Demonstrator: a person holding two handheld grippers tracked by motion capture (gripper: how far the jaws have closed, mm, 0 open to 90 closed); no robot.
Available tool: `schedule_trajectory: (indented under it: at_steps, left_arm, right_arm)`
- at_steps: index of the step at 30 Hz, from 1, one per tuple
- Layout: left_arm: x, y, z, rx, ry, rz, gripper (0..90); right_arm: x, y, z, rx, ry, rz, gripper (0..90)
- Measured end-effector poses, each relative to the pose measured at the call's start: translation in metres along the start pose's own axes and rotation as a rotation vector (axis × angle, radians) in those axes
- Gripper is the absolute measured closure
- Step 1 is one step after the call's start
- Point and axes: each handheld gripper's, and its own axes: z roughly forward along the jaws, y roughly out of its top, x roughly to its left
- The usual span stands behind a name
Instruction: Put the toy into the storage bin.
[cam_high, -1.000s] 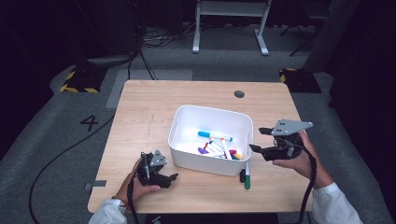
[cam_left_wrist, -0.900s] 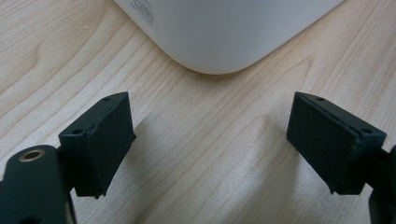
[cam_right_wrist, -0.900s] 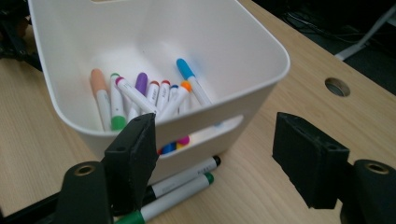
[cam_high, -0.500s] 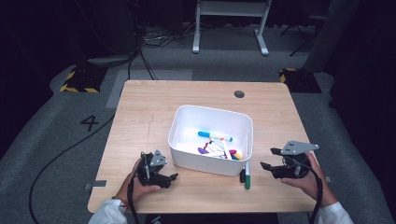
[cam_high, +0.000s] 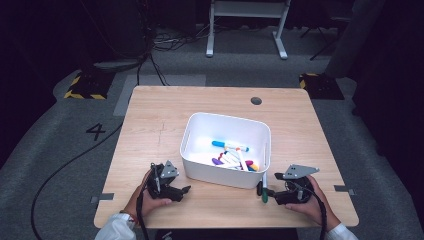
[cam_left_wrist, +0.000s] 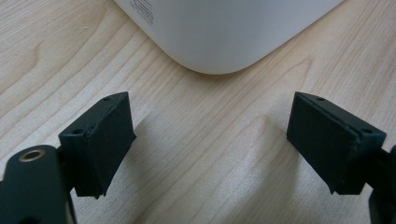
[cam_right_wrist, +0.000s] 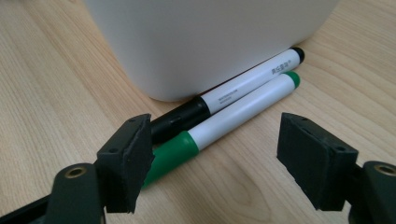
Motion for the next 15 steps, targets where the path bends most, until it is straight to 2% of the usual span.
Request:
schedule_trajectory:
  at_steps: [6,9,13,15]
  left_arm:
    - [0.000,0.000,0.000,0.000,0.000,0.000,14.9]
    - [0.000,0.000,0.000,0.000,0.000,0.001,14.9]
    - [0.000,0.000,0.000,0.000,0.000,0.001,14.9]
    - [0.000,0.000,0.000,0.000,0.000,0.001,14.9]
  right_arm:
    - [0.000,-0.003,0.010,0.034,-0.002,0.002,27.7]
    - [-0.004,-0.007,0.012,0.058,-0.034,0.008,28.2]
    - [-0.015,-0.016,0.009,0.075,-0.073,0.047,31.4]
    - [-0.021,-0.020,0.005,0.066,-0.100,0.067,37.2]
